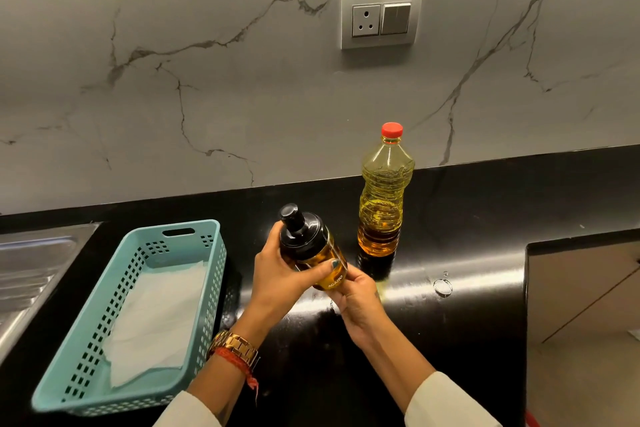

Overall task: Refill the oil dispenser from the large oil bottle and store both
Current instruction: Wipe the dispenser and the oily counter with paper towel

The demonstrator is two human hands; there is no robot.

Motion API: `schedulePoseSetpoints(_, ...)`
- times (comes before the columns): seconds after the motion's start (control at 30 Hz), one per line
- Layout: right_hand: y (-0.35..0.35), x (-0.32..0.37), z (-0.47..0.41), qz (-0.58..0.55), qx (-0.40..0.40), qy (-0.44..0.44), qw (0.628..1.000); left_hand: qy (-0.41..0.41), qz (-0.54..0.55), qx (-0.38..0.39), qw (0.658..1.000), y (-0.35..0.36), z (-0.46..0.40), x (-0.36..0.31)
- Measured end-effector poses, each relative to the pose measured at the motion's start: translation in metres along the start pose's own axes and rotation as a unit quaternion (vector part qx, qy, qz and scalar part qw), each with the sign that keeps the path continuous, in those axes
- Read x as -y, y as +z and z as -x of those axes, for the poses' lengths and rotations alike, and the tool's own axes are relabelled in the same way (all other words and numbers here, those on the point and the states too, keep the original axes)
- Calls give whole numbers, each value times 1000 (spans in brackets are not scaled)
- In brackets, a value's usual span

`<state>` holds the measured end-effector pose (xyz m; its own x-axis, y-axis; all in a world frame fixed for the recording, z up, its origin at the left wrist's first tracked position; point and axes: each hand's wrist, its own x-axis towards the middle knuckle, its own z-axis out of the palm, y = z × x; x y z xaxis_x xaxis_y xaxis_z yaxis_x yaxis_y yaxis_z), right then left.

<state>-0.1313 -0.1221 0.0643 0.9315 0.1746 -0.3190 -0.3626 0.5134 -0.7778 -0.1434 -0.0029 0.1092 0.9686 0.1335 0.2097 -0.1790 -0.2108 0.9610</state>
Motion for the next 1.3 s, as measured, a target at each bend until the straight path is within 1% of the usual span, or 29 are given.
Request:
schedulePoseSetpoints(0.13,-5,-10,8,-23,44,41,998,5,-8,-6,1000,-4,-1,2)
schedulePoseSetpoints(0.23,-21,-10,14,-66,8,53,996,-2,-13,-11,1000,-8,-2,7)
schedulePoseSetpoints(0.33,-29,-4,13,-78,-25,10,997,-9,-16,-8,1000,-8,0,11)
schedulePoseSetpoints(0.4,-28,1,6,-62,-34,-23,997,-9,-16,-5,1000,-7,2,12)
schedulePoseSetpoints(0.47,-22,4,-1,-34,-32,-30,998,-10,-13,-3,1000,-4,3,12)
schedulePoseSetpoints(0.6,-6,0,-7,-4,-17,21,1000,-10,-1,3,1000,2,3,11)
schedulePoseSetpoints(0.73,-2,-7,0,-64,40,91,993,-10,0,-4,1000,-1,-1,13)
schedulePoseSetpoints(0.8,-8,-6,7,-90,48,122,987,-11,-9,-6,1000,-3,-4,16)
schedulePoseSetpoints(0.87,-17,-4,12,-124,25,140,982,-14,-16,-8,1000,-4,-6,20)
schedulePoseSetpoints(0.97,-35,5,16,-168,-27,125,977,-16,-32,-9,999,-4,-11,27)
schedulePoseSetpoints(1.1,-52,15,20,-179,-62,77,979,-21,-50,-6,999,2,-25,36)
schedulePoseSetpoints(1.3,-71,16,31,-164,-86,51,981,-17,-77,-1,997,16,-58,56)
